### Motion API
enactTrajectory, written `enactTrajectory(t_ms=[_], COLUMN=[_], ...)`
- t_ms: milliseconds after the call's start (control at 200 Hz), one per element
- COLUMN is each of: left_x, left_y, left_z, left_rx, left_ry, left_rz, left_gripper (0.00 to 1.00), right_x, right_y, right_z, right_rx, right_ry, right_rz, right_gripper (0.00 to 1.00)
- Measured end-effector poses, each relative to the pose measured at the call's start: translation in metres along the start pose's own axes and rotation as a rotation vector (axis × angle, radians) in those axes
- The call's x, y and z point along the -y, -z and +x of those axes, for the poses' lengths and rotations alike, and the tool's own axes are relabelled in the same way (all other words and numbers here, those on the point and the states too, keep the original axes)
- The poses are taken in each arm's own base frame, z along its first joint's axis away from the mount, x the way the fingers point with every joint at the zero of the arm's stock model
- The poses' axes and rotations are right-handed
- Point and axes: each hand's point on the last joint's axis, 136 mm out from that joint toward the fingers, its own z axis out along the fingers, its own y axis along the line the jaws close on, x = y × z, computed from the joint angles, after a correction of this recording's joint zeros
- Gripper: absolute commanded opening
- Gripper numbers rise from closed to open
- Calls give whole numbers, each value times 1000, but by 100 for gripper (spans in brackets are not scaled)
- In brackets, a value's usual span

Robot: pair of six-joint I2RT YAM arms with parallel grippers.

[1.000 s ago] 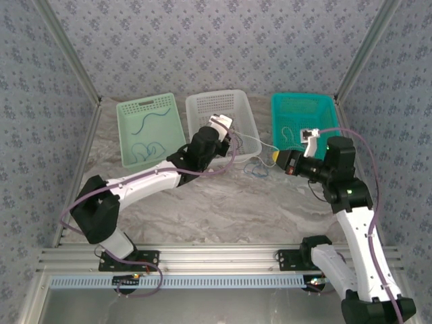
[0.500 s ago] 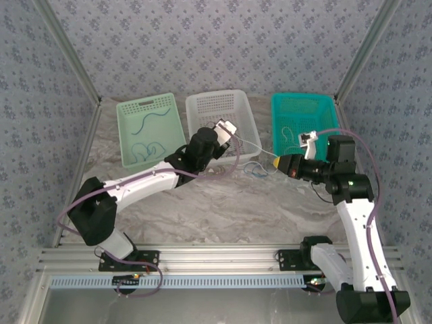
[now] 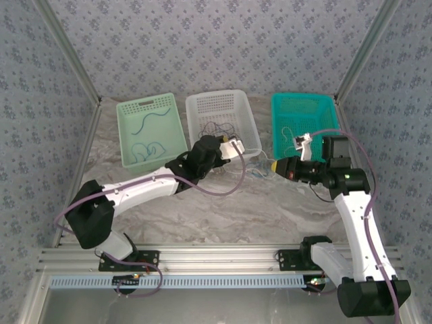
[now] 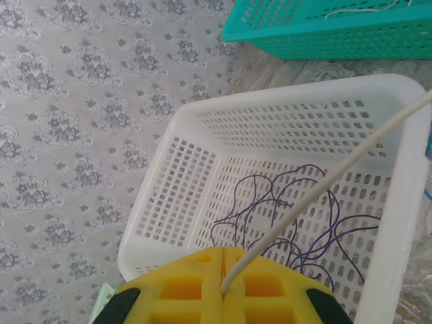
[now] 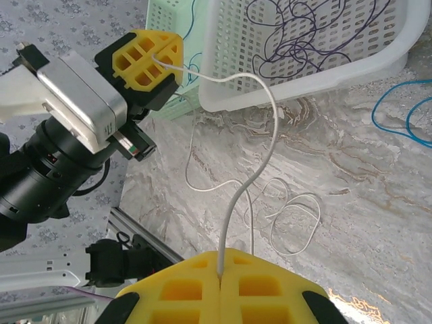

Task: Untangle the cables

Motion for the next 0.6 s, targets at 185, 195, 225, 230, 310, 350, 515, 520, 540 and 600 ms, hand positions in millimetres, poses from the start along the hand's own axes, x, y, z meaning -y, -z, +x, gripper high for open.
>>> enactTrajectory(t_ms=[185,195,225,230,310,350,515,520,540,600], left_x=[-11,-12,-15,-15,-24,-29,-68,-69,-75,-94], left_y=[0,0,0,0,1,4,32,33,38,53], left_z=[7,7,9,10,12,12,7,7,6,3], left_rx=[-38,-41,-52,-53,-75,-78,-37,-35,-25,14], left_ry=[23,30,49,51,133,182,424,429,461,545], left_rz=[-58,-62,-76,-77,-109,-121,-185,-187,-195,-219], left_gripper=[99,100,99,99,100,99,100,99,100,99], right_x=[-1,-1,-2,-2,-5,-6,5,5,7,12], right_y=[16,17,20,21,29,34,52,53,55,60], right_z=[-19,-21,-26,-28,-44,-53,-87,-87,-91,-101], right_rx=[83,90,109,115,177,213,362,365,381,422], right_ry=[31,34,43,46,89,112,176,177,181,192], right_rz=[46,50,61,65,99,124,267,270,289,334], right_gripper=[0,0,0,0,0,0,0,0,0,0])
